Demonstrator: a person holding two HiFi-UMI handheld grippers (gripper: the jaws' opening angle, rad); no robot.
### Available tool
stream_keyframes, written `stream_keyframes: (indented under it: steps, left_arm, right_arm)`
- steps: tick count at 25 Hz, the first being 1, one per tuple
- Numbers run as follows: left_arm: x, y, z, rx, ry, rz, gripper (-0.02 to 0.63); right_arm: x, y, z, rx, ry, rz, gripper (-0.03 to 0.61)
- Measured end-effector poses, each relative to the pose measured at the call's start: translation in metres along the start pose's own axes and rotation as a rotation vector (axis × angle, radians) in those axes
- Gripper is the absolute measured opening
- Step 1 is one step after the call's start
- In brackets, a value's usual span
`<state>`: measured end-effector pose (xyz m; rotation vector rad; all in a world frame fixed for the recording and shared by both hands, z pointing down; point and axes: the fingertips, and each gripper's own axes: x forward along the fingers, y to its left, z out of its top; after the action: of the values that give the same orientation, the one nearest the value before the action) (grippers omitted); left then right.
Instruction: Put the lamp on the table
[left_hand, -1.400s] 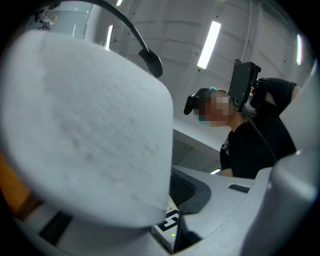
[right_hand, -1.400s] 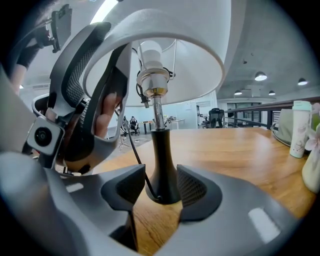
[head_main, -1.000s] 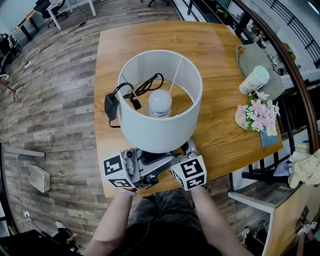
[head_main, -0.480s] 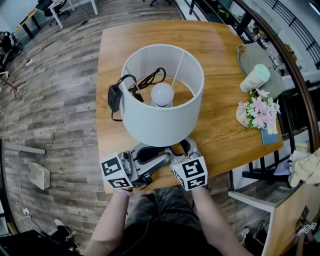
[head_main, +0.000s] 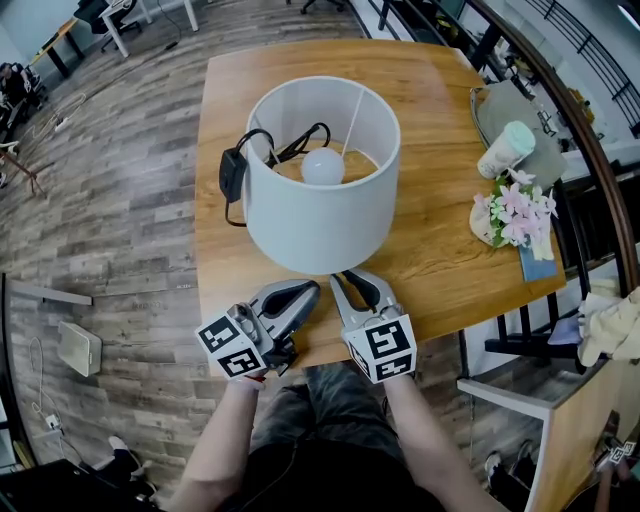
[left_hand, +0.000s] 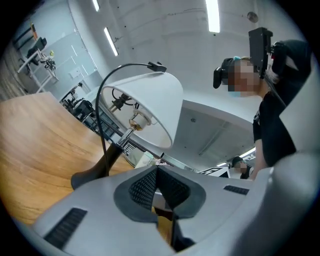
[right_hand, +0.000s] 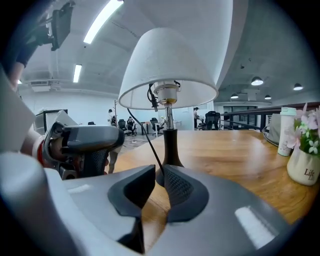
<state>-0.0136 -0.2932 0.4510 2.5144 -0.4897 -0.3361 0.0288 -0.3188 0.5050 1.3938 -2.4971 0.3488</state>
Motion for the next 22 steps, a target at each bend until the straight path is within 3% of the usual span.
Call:
stream_keyframes:
  steps: [4,14,22]
  left_arm:
    - [-0.004,0.0,-0.001,0.038,0.022,0.072,-0.003]
    - [-0.022,-0.006,0.01,0.136,-0.012,0.218,-0.003]
    - [-0.039,-0.019,0.029,0.287,-0.033,0.328,-0.003]
  right_arm:
    - [-0.012,0.003,0.008,0.01,-0.039,-0.012,0.009]
    - [-0.036,0.022,0.029,-0.012,-0.113,-0.003,0.008]
    - [-0.055,0.041,0.055,-0.032,-0.19,-0.001,0.008]
